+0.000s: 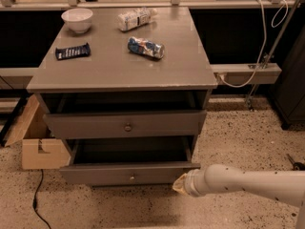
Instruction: Close middle drawer
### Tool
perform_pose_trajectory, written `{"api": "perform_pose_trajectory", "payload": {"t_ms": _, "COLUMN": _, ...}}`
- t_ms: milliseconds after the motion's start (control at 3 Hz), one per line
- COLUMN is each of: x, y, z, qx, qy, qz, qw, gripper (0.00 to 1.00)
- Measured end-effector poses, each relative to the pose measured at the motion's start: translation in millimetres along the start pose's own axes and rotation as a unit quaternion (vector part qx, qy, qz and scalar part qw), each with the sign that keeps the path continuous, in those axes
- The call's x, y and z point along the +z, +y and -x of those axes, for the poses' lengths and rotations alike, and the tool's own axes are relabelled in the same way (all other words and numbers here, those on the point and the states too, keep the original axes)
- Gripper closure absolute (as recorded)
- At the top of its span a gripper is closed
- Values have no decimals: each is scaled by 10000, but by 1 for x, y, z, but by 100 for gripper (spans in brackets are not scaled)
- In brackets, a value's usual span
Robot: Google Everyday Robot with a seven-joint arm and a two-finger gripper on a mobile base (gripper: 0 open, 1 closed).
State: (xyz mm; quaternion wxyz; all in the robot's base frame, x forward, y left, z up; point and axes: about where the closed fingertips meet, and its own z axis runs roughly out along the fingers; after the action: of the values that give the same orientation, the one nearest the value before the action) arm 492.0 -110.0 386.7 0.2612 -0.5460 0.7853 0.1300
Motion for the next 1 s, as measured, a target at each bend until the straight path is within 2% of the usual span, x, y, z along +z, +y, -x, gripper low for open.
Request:
{"api": "perform_pose_trajectory", "payload": {"t_ms": 333, "x": 6, "y": -14, "z": 7, "qx": -221, "qy": -31, "qz": -28, "qw": 9997, "gripper": 100}}
{"api": "perform_pose_trajectory", "payload": {"t_ms": 667, "x": 16, "y": -39, "z": 14, "qx": -604, "qy": 33, "qz": -136, "qw": 9981, "gripper": 100}}
{"api": "perform_pose_trajectory", "payload": {"t_ms": 1000, "x": 25, "y": -53, "z": 14, "qx": -936, "qy": 260, "qz": -302, "qw": 9948, "gripper": 100}}
